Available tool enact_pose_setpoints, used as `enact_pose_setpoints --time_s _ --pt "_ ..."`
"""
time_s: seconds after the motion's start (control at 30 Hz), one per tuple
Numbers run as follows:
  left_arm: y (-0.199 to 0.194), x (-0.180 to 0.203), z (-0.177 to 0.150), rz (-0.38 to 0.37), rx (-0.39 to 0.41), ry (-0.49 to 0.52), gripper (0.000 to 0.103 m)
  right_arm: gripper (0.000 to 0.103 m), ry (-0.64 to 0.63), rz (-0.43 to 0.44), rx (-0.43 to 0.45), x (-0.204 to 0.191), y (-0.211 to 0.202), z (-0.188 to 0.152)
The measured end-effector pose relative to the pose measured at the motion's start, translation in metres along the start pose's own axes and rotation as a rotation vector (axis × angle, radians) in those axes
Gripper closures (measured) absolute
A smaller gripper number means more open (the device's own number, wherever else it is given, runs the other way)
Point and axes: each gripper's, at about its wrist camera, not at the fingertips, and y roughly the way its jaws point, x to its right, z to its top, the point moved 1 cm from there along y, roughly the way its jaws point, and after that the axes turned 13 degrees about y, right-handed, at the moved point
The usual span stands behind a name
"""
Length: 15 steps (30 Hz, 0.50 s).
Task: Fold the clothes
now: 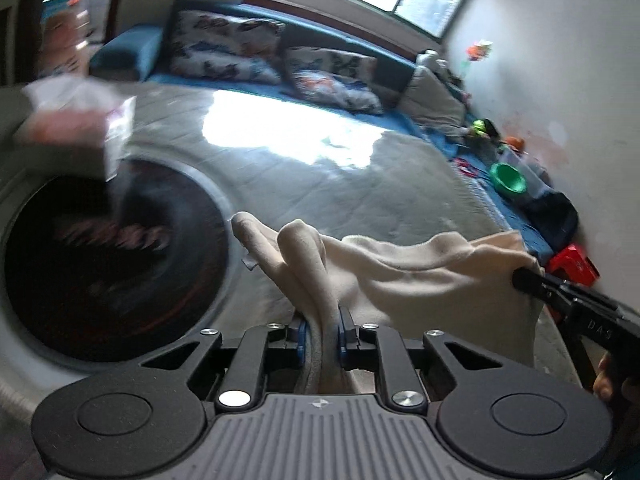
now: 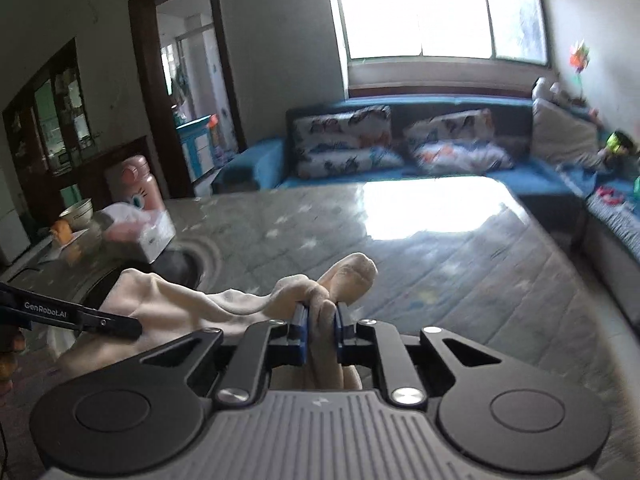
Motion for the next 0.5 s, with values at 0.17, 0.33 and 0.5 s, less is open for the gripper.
enact_pose_setpoints --time_s 0.17,0.33,0.5 --pt "0.019 0.032 0.018 -0.053 0.004 0.043 0.087 0.092 -0.001 -0.081 0.058 0.019 -0.018 0.018" --pt "0.04 0.061 0.033 -0.078 -0.005 0.082 0.087 0.092 0.007 -0.151 0.084 0.044 -0.026 0.032" --pt "0.061 0.088 0.044 -0.094 -0.018 0.128 0.088 0.092 0.024 -0.219 0.102 0.068 -0.023 0.04"
